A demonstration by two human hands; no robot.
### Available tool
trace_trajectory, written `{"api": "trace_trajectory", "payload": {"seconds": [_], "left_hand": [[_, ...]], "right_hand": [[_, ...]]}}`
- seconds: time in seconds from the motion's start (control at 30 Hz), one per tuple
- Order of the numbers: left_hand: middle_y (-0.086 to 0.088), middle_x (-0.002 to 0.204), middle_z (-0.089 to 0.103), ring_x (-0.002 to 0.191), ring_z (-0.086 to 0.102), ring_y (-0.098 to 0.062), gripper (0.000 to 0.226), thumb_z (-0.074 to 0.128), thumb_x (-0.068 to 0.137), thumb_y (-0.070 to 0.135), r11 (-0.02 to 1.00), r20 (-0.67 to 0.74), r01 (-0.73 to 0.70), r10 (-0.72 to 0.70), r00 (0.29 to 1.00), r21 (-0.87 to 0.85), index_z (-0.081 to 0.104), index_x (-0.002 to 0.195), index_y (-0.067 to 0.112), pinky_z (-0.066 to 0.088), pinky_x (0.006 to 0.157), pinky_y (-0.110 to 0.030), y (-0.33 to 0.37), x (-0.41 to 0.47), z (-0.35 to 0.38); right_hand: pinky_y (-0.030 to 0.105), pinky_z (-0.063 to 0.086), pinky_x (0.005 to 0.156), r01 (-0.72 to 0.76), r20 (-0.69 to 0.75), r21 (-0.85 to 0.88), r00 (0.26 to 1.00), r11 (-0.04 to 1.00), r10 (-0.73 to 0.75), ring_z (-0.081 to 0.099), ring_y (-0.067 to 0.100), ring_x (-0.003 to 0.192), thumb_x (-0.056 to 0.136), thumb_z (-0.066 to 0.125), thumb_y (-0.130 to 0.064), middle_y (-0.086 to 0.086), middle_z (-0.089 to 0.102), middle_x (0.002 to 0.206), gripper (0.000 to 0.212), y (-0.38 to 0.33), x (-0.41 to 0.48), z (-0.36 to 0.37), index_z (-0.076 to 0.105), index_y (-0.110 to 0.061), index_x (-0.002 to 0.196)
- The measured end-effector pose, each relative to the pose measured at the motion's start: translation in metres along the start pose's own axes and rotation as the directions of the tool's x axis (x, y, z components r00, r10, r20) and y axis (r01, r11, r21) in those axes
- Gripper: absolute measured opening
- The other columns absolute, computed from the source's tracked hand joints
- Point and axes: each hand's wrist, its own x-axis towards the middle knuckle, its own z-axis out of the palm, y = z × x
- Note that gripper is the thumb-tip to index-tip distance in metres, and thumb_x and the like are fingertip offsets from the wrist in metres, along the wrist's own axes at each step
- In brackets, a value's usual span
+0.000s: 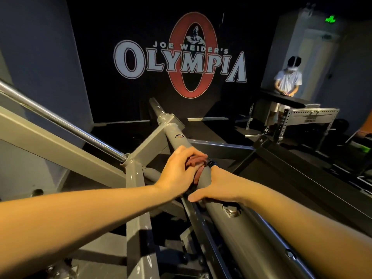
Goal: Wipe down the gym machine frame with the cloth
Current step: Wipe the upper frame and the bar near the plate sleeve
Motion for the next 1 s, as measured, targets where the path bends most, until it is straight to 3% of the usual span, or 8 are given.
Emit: {"api": "trace_trajectory", "payload": {"seconds": [0.13,0.3,0.4,0.47,0.6,0.7,0.83,1.0], "left_hand": [[0.006,0.104,0.062,0.101,0.062,-0.006,0.022,0.065,0.093,0.005,0.992,-0.149,0.121,-0.117,0.982,0.022,0.070,0.102,0.024,0.050,0.091,-0.020,-0.055,0.067,0.002],[-0.002,0.115,0.056,0.091,0.064,-0.012,0.019,0.057,0.102,0.013,0.921,-0.375,0.372,-0.387,0.842,-0.117,0.063,0.102,0.030,0.052,0.073,-0.010,-0.098,0.118,0.011],[-0.003,0.111,0.056,0.104,0.061,-0.025,0.024,0.057,0.100,0.022,0.916,-0.407,0.385,-0.396,0.823,-0.112,0.054,0.094,0.045,0.056,0.091,-0.044,-0.089,0.101,0.019],[-0.001,0.110,0.051,0.107,0.058,-0.027,0.016,0.056,0.101,0.024,0.921,-0.386,0.378,-0.385,0.838,-0.096,0.052,0.098,0.039,0.053,0.094,-0.051,-0.067,0.064,0.026],[0.006,0.111,0.046,0.109,0.056,-0.023,0.013,0.053,0.105,0.022,0.973,-0.280,0.216,-0.229,0.932,-0.077,0.050,0.109,0.034,0.055,0.086,-0.034,-0.029,-0.003,0.030],[0.006,0.109,0.047,0.107,0.057,-0.024,0.014,0.054,0.104,0.019,0.988,-0.289,0.148,-0.151,0.945,-0.033,0.054,0.108,0.033,0.055,0.090,-0.045,-0.043,0.015,0.023],[-0.002,0.111,0.055,0.106,0.062,-0.023,0.024,0.057,0.099,0.021,0.971,-0.319,0.223,-0.237,0.918,-0.082,0.058,0.095,0.045,0.053,0.096,-0.050,-0.089,0.072,0.012],[-0.002,0.116,0.050,0.108,0.061,-0.021,0.015,0.064,0.098,0.015,0.936,-0.381,0.336,-0.348,0.856,-0.101,0.071,0.110,0.023,0.051,0.101,-0.033,-0.141,0.130,0.003]], "right_hand": [[0.021,0.038,0.061,-0.057,-0.047,-0.006,0.997,0.998,0.057,0.047,0.007,0.087,0.072,0.086,-0.054,-0.002,0.049,0.108,0.100,0.008,0.009,0.002,0.033,-0.006,0.141],[0.026,0.044,0.067,-0.061,-0.052,0.002,0.997,0.998,0.061,0.052,0.010,0.092,0.071,0.086,-0.055,-0.003,0.050,0.106,0.093,0.004,0.022,-0.002,0.038,-0.010,0.137],[0.027,0.046,0.069,-0.046,-0.076,0.012,0.996,0.999,0.047,0.053,0.012,0.092,0.072,0.086,-0.052,-0.002,0.051,0.106,0.090,-0.001,0.018,-0.001,0.040,-0.008,0.136],[0.025,0.043,0.065,-0.036,-0.086,0.012,0.996,0.999,0.037,0.052,0.010,0.090,0.074,0.086,-0.049,-0.004,0.049,0.103,0.085,-0.001,0.018,0.000,0.041,-0.007,0.133],[0.021,0.042,0.063,-0.029,-0.070,0.016,0.997,0.999,0.030,0.053,0.008,0.089,0.075,0.086,-0.046,-0.006,0.051,0.103,0.083,-0.001,0.016,0.000,0.041,-0.009,0.134],[0.018,0.043,0.060,-0.034,-0.030,-0.032,0.999,0.999,0.033,0.054,0.008,0.082,0.080,0.081,-0.051,-0.003,0.054,0.100,0.067,-0.008,0.021,-0.009,0.047,-0.009,0.120],[0.024,0.045,0.065,-0.020,-0.053,0.011,0.998,1.000,0.020,0.054,0.010,0.089,0.075,0.080,-0.062,0.002,0.052,0.118,0.094,-0.020,0.045,-0.015,0.043,-0.006,0.141],[0.033,0.045,0.072,-0.053,-0.101,0.018,0.993,0.998,0.055,0.056,0.019,0.099,0.068,0.084,-0.059,0.004,0.052,0.123,0.093,-0.014,0.068,-0.009,0.042,-0.011,0.135]]}}
